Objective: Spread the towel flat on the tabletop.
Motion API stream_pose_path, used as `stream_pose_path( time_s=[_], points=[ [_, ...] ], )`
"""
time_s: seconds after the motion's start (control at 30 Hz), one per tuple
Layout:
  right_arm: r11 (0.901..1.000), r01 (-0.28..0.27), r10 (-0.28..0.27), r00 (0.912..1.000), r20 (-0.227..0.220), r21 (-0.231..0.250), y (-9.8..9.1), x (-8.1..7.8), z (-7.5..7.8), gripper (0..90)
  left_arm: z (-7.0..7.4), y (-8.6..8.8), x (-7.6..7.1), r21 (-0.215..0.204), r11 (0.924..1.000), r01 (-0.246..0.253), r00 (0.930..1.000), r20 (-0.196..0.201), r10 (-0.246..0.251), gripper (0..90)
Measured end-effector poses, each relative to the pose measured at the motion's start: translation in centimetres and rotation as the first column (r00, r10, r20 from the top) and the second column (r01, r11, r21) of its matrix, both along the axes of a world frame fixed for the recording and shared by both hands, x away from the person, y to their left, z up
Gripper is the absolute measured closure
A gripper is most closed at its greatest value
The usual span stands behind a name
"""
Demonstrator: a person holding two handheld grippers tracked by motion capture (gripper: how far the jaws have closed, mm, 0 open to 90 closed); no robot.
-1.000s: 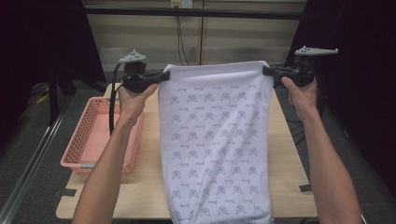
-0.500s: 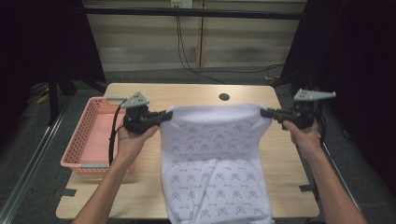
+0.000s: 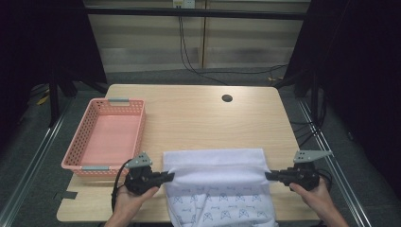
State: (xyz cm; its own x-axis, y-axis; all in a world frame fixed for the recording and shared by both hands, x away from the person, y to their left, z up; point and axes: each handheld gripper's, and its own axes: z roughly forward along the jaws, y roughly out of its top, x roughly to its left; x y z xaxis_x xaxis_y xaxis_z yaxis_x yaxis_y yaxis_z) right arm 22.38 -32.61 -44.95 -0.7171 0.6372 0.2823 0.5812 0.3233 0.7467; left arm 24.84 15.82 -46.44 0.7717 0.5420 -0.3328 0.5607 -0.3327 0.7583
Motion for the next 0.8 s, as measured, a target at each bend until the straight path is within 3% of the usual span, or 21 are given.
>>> stream_pose_path(
  time_s=[0.07,0.17,0.23,0.27,0.3,0.43,0.6,0.67,0.8],
  points=[
    [0.9998,-0.015,0.015,0.9987,-0.048,-0.009,0.5,-0.4,-1.1,87.5,-1.0,-0.6,-0.4,0.029,0.9993,0.023,0.9994,-0.027,-0.022,85.3],
    [0.9942,-0.052,0.042,0.9938,-0.103,-0.094,1.5,-0.6,-2.6,87.5,-1.9,-1.3,-0.8,0.074,0.9957,0.056,0.9980,-0.033,-0.053,84.8],
    [0.9898,-0.064,0.048,0.9907,-0.127,-0.127,2.0,-0.6,-3.4,87.5,-2.2,-1.7,-0.9,0.145,0.9880,0.054,0.9985,-0.010,-0.053,84.1],
    [0.9874,-0.069,0.050,0.9895,-0.136,-0.142,2.1,-0.6,-3.6,87.5,-2.5,-2.0,-0.9,0.185,0.9794,0.081,0.9966,0.001,-0.082,84.1],
    [0.9848,-0.076,0.052,0.9871,-0.152,-0.156,2.2,-0.6,-4.1,87.6,-2.7,-2.1,-0.7,0.201,0.9762,0.081,0.9967,-0.013,-0.080,84.1],
    [0.9895,-0.072,0.051,0.9854,-0.163,-0.126,1.8,-0.2,-4.4,87.7,-3.0,-2.5,0.6,0.198,0.9778,0.068,0.9976,-0.029,-0.063,85.7],
    [0.9882,-0.041,0.021,0.9902,-0.138,-0.147,1.8,0.3,-4.3,87.7,-3.0,-2.9,2.0,0.228,0.9720,0.055,0.9983,0.004,-0.058,86.3],
    [0.9879,-0.028,0.006,0.9905,-0.137,-0.153,1.8,0.8,-4.3,87.7,-2.9,-2.9,2.8,0.250,0.9680,0.022,0.9993,0.023,-0.028,86.4],
    [0.9880,-0.005,-0.013,0.9930,-0.117,-0.155,1.8,1.8,-4.4,87.7,-3.1,-2.9,4.9,0.225,0.9742,-0.008,0.9999,0.011,0.006,86.6]
  ],
)
